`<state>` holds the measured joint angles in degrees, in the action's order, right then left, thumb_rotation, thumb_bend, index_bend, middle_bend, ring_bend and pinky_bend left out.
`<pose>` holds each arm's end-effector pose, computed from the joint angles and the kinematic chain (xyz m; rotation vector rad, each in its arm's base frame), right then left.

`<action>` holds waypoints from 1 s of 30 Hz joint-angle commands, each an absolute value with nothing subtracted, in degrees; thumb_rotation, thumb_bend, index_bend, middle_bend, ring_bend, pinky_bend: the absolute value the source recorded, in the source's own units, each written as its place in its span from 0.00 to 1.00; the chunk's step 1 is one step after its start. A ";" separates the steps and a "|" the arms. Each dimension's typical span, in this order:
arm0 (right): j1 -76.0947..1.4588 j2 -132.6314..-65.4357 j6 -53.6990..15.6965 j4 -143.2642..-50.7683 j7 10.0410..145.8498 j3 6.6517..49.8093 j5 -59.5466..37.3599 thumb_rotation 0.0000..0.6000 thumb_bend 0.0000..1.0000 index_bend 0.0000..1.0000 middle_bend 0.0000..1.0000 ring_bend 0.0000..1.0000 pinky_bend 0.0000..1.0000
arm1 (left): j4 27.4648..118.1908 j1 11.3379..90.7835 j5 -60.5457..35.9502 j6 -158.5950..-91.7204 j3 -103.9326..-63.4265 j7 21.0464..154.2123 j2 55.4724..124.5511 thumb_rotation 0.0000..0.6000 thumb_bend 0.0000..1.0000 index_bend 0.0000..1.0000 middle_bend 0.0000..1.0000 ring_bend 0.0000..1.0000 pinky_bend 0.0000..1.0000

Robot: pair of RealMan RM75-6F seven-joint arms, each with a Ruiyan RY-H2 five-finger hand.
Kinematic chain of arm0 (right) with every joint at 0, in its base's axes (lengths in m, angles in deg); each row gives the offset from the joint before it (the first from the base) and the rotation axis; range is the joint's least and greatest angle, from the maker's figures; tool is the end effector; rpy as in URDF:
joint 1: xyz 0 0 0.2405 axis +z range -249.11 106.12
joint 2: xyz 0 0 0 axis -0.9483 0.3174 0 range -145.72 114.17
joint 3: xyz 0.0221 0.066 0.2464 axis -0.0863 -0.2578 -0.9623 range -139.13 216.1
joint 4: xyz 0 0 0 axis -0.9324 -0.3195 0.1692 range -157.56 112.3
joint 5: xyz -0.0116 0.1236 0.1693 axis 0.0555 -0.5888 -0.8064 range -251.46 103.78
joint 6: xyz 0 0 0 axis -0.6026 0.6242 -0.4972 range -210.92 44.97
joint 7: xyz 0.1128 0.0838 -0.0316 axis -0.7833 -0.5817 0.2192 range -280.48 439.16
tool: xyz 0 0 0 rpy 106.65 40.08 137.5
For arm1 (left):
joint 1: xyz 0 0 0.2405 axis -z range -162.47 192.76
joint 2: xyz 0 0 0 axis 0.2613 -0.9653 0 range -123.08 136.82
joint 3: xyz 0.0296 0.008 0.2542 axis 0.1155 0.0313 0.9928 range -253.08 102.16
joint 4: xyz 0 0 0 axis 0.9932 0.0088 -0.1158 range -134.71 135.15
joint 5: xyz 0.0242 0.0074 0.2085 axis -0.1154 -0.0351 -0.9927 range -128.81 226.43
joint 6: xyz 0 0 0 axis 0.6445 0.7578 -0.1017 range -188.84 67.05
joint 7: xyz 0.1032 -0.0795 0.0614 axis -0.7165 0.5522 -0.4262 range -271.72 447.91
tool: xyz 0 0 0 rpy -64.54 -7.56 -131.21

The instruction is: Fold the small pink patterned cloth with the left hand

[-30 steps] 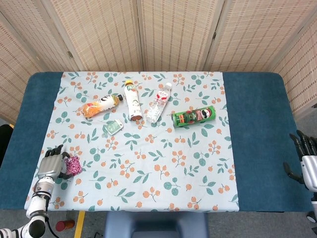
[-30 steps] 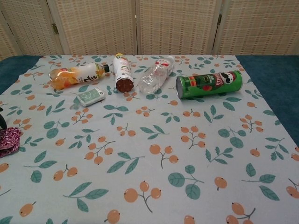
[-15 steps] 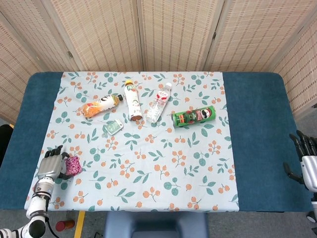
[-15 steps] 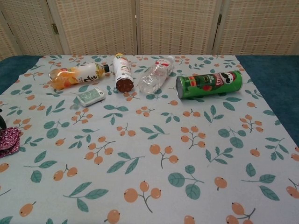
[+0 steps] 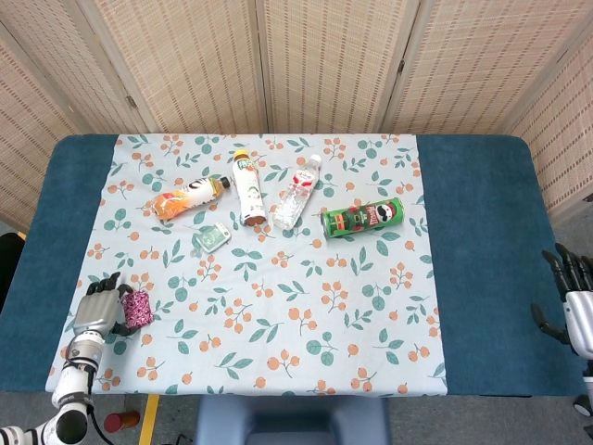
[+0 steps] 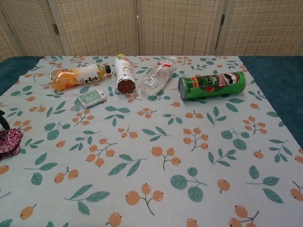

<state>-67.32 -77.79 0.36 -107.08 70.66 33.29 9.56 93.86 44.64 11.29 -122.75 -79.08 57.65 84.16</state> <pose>-0.3458 -0.1875 0.1930 1.3150 -0.8966 0.8761 -0.2943 0.2757 0.0436 -1.4654 -1.2364 -0.3913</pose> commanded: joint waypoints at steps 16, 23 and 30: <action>-67.13 -77.88 -0.05 -106.58 70.29 33.24 9.40 1.00 0.42 0.00 0.00 0.00 0.00 | 94.83 44.91 13.42 -123.35 -79.06 56.63 84.19 1.00 0.24 0.23 0.00 0.00 0.00; -67.20 -77.81 0.09 -106.63 70.19 33.23 9.40 1.00 0.42 0.00 0.00 0.00 0.00 | 95.07 44.95 13.02 -123.15 -79.07 57.12 84.04 1.00 0.24 0.18 0.00 0.00 0.00; -67.48 -77.23 0.43 -107.45 70.26 33.30 9.46 1.00 0.42 0.00 0.00 0.00 0.00 | 96.34 42.72 4.37 -127.57 -80.59 63.65 83.01 1.00 0.23 0.15 0.00 0.00 0.00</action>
